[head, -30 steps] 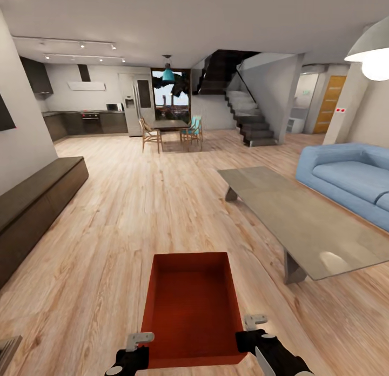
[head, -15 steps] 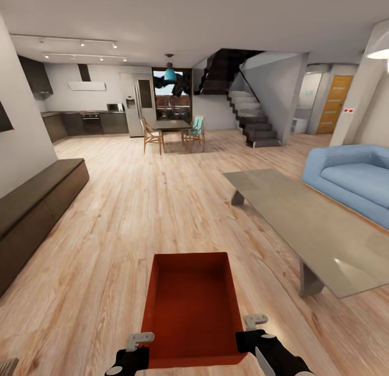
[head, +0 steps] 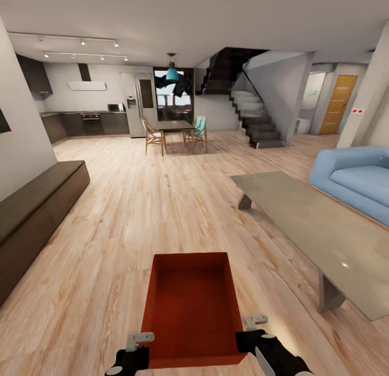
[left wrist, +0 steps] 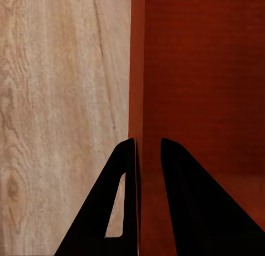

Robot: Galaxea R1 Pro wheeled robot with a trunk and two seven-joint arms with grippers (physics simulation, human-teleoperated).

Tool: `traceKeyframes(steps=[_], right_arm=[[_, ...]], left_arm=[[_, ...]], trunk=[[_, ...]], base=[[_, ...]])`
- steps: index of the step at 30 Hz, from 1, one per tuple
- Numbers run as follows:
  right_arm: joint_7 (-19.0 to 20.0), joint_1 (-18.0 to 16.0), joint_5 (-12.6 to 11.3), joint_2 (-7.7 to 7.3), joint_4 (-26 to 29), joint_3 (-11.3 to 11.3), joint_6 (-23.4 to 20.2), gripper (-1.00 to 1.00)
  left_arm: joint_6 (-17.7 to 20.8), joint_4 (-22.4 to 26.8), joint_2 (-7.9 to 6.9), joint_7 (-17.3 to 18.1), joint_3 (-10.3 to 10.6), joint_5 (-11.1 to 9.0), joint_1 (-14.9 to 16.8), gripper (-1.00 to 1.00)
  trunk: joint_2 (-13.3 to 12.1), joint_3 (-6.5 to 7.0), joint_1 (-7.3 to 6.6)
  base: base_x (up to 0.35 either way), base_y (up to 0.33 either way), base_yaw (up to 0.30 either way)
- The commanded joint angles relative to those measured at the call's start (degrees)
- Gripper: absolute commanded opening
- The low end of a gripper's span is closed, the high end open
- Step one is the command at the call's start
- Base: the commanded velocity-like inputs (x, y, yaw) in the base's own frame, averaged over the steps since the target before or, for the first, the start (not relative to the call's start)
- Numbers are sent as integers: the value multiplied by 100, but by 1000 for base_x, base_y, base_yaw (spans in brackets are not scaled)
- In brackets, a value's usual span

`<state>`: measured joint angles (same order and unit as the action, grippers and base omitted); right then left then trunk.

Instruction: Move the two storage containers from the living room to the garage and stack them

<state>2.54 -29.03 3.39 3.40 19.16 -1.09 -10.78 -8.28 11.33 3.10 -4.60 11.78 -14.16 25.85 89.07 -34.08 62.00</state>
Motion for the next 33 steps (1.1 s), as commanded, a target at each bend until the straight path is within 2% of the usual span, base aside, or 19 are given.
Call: traceKeyframes(steps=[1, 33], right_arm=[[-61, -6, 135, -6, 9, 148, -39, -100], [-61, -6, 127, -12, 9, 153, -39, -100]], left_arm=[[-25, 10, -55, -77, -26, -8, -1, -100], [-25, 6, -55, -76, -26, 1, -1, -100]], trunk=[[2, -5, 2], [2, -5, 2]], base=[[275, 204, 0], [278, 204, 0]])
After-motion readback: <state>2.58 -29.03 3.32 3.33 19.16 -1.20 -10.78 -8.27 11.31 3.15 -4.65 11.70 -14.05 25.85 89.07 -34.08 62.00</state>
